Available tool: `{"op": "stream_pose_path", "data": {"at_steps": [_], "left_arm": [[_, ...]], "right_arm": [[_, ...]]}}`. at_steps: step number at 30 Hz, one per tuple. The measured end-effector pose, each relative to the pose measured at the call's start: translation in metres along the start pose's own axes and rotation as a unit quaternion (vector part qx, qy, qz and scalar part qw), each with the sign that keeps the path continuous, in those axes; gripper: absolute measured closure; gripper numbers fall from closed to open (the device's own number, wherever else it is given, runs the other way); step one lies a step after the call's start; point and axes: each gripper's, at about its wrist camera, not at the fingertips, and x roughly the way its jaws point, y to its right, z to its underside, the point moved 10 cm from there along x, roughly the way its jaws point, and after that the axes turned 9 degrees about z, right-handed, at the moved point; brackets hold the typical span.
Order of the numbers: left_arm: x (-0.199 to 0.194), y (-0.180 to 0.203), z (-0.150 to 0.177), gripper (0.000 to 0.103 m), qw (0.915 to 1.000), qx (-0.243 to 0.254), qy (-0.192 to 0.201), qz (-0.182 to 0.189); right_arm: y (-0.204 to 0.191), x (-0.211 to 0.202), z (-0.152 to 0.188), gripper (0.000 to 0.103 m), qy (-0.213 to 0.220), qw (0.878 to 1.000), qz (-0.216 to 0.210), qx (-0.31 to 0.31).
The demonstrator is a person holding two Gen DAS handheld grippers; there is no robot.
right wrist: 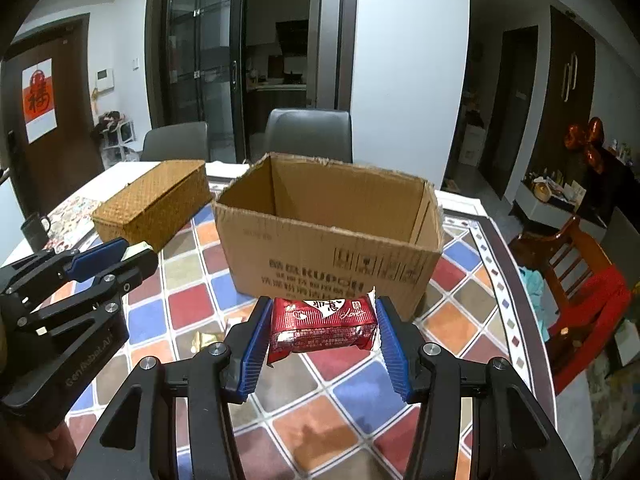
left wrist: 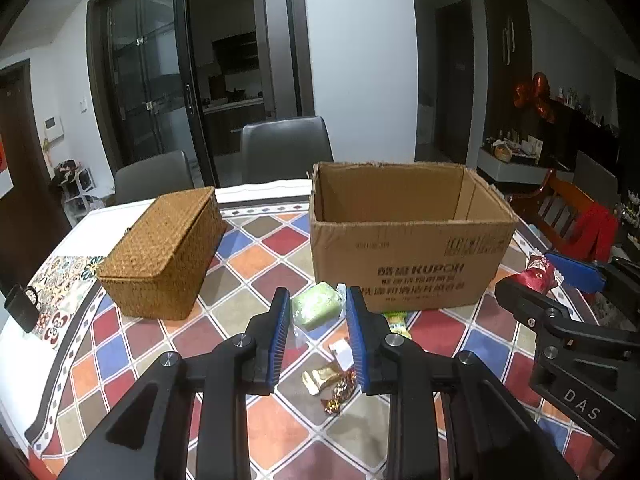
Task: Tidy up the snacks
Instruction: 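Lift both held snacks and carry them over the cardboard box, then lower both snacks into the box and open both tools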
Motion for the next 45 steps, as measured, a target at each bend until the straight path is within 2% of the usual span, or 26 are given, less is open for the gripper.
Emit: {"op": "stream_pose_path", "data": {"at_steps": [20, 29, 45], "left_arm": [[0.003, 0.004, -0.051, 0.074, 0.9994, 0.012, 0.031, 0.007], [0.009, 0.007, -0.079, 0.074, 0.9987, 0.018, 0.047, 0.011], [0.036, 0.014, -0.107, 0.074, 0.9981, 0.025, 0.052, 0.02]], "right_arm": [[0.023, -0.01, -0.048, 0.05, 0.04, 0.999, 0.029, 0.022], [0.03, -0.006, -0.069, 0.05, 0.055, 0.997, 0.039, 0.033], [0.046, 0.014, -0.093, 0.05, 0.062, 0.996, 0.055, 0.045]]}}
